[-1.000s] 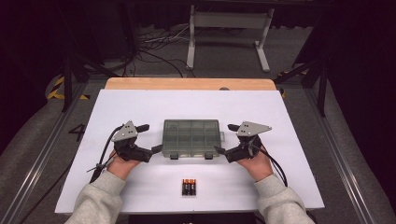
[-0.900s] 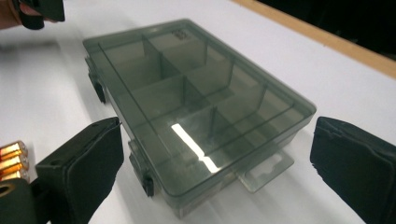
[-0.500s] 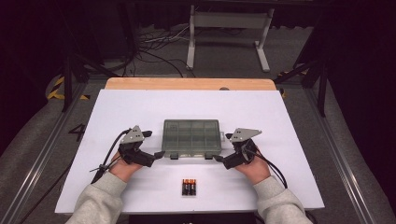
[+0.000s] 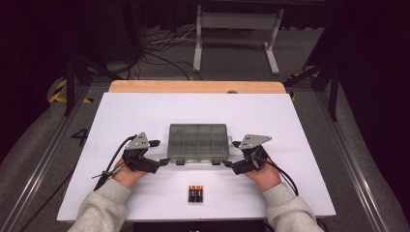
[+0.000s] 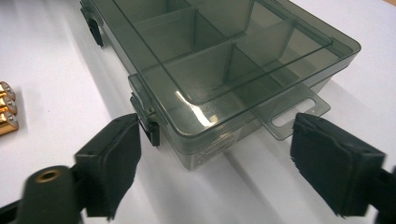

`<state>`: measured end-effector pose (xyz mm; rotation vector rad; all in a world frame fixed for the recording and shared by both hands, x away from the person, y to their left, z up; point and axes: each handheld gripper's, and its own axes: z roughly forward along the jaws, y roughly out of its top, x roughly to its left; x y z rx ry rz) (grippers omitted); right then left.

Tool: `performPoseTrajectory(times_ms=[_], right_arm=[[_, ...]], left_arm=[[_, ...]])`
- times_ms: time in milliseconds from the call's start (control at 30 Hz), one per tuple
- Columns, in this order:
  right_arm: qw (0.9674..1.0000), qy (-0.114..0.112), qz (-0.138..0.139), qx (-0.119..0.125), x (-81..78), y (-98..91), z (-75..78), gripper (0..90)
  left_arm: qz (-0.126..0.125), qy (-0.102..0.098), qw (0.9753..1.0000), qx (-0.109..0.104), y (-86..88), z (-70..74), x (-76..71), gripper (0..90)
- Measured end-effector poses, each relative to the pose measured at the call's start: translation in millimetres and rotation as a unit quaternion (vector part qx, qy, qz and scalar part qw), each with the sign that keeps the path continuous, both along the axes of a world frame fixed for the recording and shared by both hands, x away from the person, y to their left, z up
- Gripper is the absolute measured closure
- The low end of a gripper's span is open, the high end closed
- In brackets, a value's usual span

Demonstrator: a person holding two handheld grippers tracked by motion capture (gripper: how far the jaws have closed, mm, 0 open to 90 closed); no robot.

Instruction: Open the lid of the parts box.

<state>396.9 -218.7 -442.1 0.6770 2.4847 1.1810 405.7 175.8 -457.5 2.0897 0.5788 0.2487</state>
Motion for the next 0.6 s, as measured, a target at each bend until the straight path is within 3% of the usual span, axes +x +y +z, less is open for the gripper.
performPoseTrajectory(times_ms=[100,300,600], right_arm=[[1.0000,0.000,0.002,-0.003,-0.5,-0.3,-0.2,27.2],[0.9999,0.005,0.012,-0.010,-4.9,-1.7,-1.2,41.1],[0.9998,0.009,0.016,-0.011,-5.6,-1.9,-1.8,51.1]], left_arm=[[-0.009,0.004,0.9999,0.004,-0.6,-1.0,-1.0,28.7],[-0.018,0.007,0.9998,0.009,-0.9,-2.7,-1.6,34.7],[-0.033,0.009,0.9993,0.011,-2.2,-3.7,-3.5,48.6]])
